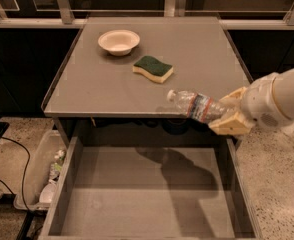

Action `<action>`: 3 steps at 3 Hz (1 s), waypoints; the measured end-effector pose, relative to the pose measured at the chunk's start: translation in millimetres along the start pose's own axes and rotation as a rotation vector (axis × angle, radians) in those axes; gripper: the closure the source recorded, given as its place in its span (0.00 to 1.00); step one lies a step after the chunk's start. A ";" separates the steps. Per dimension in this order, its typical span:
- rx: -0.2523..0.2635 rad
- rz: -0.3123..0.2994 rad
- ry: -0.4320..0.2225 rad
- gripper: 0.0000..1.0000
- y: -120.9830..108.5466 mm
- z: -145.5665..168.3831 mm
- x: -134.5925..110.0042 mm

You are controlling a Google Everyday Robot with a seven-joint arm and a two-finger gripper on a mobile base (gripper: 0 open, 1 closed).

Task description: Place water bottle into top drawer

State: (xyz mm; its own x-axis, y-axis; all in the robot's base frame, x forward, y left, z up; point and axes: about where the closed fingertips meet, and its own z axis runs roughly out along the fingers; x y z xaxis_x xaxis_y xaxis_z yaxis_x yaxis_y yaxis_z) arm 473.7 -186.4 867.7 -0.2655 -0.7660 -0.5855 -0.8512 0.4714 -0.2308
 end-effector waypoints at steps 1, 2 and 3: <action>-0.038 0.019 -0.002 1.00 45.5 5.4 9.1; -0.061 0.022 0.002 1.00 75.4 19.2 18.3; -0.094 0.055 0.029 1.00 74.2 54.3 30.6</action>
Offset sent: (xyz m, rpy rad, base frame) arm -0.0844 0.0429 -0.0730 0.0326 0.0819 0.0240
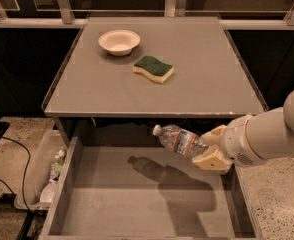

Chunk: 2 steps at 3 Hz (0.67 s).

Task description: Place water bottle into top drawer

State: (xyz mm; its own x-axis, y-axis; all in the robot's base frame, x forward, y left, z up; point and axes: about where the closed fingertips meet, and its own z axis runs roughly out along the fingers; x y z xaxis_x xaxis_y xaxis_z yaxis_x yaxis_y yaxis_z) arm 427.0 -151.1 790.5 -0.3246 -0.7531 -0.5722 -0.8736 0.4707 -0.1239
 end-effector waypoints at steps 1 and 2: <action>0.000 0.000 0.000 1.00 0.0 -0.1 -0.1; -0.030 -0.008 0.016 1.00 10.2 25.7 2.7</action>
Offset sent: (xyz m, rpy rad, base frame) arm -0.0002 0.0343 -0.0621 -0.0127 0.0719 0.0510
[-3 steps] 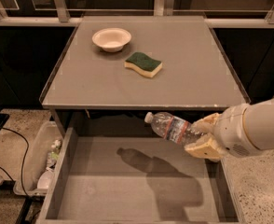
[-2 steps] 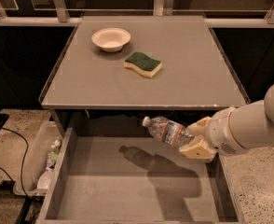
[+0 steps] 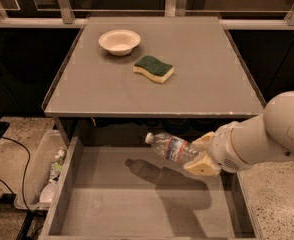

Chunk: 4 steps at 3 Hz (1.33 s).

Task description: Place water bottle into top drawer

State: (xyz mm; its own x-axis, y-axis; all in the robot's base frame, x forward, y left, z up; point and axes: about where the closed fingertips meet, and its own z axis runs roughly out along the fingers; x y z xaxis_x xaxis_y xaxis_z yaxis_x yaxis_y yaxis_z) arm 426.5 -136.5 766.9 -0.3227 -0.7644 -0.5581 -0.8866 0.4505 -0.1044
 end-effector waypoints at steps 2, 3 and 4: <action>-0.030 0.031 0.058 1.00 6.4 83.1 25.4; 0.009 0.034 0.054 1.00 -4.2 109.3 33.5; 0.036 0.057 0.016 1.00 -16.7 129.2 32.2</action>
Offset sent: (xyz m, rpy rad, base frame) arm 0.0282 0.0275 -0.1302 -0.0478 0.0791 -0.0447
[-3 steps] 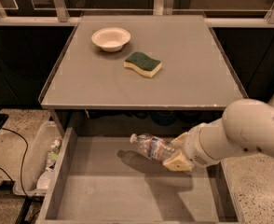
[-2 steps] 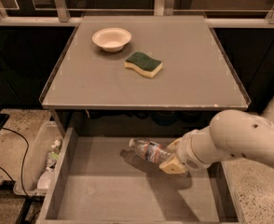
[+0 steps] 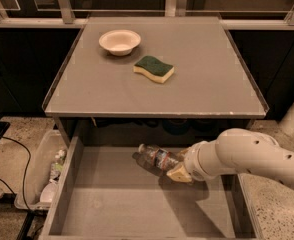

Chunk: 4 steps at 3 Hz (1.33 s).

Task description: Place water bottle into top drawer

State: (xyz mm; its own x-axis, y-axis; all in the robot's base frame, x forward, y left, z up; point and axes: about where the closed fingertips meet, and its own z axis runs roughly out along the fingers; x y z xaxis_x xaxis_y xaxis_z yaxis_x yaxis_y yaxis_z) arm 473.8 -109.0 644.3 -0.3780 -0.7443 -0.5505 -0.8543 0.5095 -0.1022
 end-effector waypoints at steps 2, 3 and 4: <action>-0.058 0.068 -0.074 1.00 3.5 16.5 2.1; -0.062 0.072 -0.076 0.84 4.2 16.9 2.9; -0.062 0.072 -0.076 0.61 4.2 16.9 2.9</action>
Offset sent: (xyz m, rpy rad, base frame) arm -0.0049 0.0077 -0.0220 0.1720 0.0734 -0.0205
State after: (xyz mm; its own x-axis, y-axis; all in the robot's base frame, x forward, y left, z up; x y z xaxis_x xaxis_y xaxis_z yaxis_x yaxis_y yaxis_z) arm 475.1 -101.8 628.3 -0.4128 -0.6708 -0.6162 -0.8473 0.5311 -0.0106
